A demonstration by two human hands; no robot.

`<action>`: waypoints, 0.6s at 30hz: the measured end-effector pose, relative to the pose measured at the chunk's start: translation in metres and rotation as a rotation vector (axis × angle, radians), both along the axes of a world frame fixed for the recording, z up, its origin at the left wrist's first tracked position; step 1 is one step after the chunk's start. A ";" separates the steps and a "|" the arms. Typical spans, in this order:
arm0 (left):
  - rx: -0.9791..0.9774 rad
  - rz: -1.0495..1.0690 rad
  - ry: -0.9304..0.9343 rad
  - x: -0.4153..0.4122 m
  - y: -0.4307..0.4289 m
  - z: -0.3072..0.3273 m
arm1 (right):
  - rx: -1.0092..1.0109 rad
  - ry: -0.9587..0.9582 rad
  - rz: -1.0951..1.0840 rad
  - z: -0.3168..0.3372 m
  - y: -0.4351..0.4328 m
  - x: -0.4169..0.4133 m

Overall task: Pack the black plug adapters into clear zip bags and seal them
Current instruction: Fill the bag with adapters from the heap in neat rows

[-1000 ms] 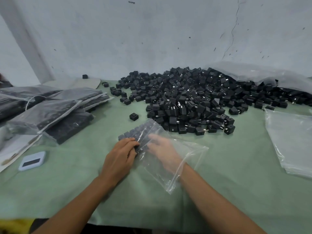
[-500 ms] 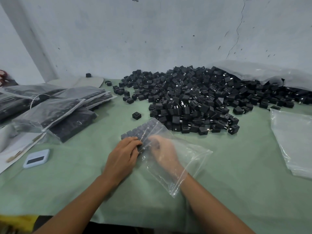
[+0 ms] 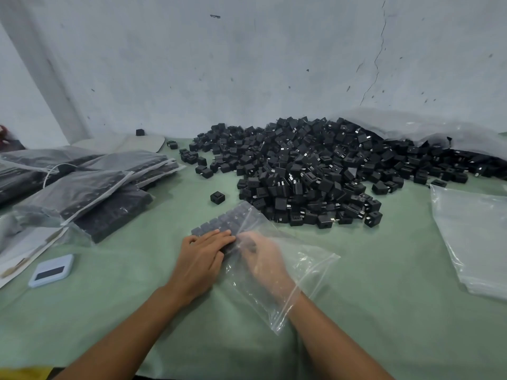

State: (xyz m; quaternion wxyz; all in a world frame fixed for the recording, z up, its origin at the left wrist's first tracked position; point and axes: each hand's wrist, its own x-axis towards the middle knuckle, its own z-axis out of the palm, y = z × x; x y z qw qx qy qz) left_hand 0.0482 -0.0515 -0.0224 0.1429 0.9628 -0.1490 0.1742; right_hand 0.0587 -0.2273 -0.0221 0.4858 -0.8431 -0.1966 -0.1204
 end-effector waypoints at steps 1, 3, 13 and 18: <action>-0.031 0.007 0.004 0.000 0.000 -0.001 | -0.002 0.005 0.005 0.000 0.000 0.001; -0.073 0.012 0.010 0.000 0.000 -0.004 | -0.028 0.017 0.012 0.001 0.000 0.002; -0.026 -0.022 0.055 0.000 0.000 -0.010 | -0.120 0.195 -0.034 0.009 0.005 0.000; -0.025 -0.046 0.106 0.002 0.000 -0.013 | 0.029 0.262 0.077 0.020 0.001 -0.011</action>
